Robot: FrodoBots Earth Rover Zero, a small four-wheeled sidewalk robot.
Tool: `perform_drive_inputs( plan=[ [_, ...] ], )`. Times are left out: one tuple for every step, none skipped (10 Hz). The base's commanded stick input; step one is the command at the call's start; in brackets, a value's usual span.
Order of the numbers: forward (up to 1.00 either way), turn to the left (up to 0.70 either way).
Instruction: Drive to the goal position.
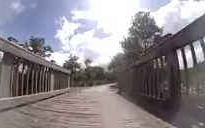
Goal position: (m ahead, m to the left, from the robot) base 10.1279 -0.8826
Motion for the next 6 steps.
perform_drive_inputs(
  plan=[
    [0.7,0.0],
    [0.7,0.0],
    [0.7,0.0],
    [0.7,0.0],
    [0.7,0.0],
    [0.7,0.0]
  ],
)
